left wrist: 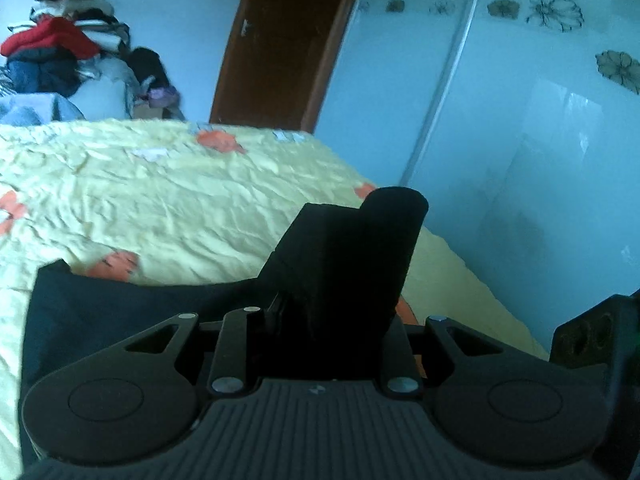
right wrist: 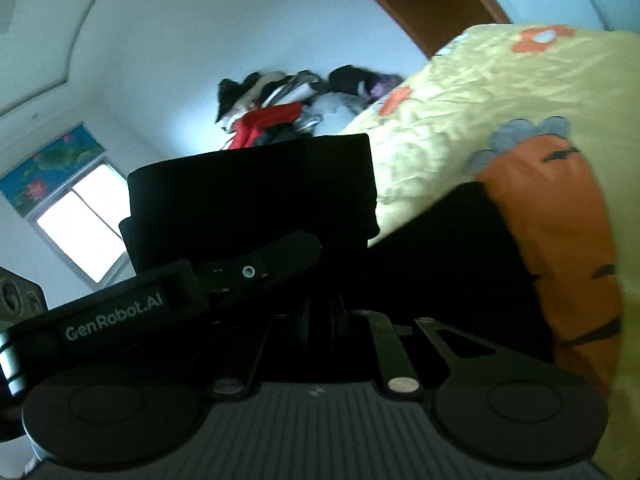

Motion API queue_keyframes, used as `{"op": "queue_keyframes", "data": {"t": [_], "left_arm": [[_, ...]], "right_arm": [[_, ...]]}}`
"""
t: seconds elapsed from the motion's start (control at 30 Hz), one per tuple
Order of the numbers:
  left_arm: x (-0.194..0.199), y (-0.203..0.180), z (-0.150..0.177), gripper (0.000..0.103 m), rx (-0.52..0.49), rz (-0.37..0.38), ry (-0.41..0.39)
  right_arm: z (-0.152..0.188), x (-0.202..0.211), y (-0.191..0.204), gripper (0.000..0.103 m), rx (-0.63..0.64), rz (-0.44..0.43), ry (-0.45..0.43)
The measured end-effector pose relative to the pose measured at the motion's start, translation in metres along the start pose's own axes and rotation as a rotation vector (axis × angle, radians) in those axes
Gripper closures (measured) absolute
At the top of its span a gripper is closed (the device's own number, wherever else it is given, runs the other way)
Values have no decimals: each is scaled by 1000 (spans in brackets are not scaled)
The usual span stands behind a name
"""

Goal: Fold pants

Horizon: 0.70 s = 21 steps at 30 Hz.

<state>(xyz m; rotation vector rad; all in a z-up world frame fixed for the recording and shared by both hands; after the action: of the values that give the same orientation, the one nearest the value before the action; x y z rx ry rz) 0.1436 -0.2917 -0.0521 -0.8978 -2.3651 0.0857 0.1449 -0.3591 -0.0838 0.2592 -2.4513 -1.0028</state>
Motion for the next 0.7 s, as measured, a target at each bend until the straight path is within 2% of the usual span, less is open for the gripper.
{"op": "queue_keyframes", "data": {"t": [0.1, 0.17, 0.27, 0.37, 0.47, 0.5, 0.57, 0.67, 0.7], "left_arm": [[-10, 0, 6, 57, 21, 13, 41], [-14, -1, 10, 38, 46, 46, 73], [-10, -12, 13, 32, 34, 109, 85], [5, -30, 13, 24, -69, 176, 56], [20, -36, 12, 18, -125, 219, 34], [28, -33, 10, 17, -145, 218, 20], [36, -19, 6, 15, -170, 162, -12], [50, 32, -4, 12, -158, -1, -62], [55, 47, -5, 12, -136, -34, -64]], "right_arm": [[2, 6, -13, 93, -1, 42, 7], [2, 16, -21, 93, 8, 62, 1], [-2, 33, -38, 92, 19, 114, -16], [-14, 56, -57, 92, 13, 187, -73], [-30, 80, -75, 92, 3, 276, -147], [-34, 84, -77, 92, 16, 303, -163], [-41, 87, -73, 91, 56, 326, -178], [-45, 72, -58, 91, 113, 283, -139], [-44, 66, -55, 84, 133, 272, -115]]}}
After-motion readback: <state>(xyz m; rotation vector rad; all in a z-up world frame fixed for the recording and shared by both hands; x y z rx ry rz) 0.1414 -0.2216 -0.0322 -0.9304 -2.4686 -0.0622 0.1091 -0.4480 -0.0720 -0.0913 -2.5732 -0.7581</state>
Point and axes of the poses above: each gripper's, at about its wrist camera, not at the fingertips, and x roughly against the way its jaws point, y to its left, z to its underside, the point moved 10 cm from there along -x, roughly the way its jaws point, and after that the axes turned 1 degree about -z, right-handed, at the moved point
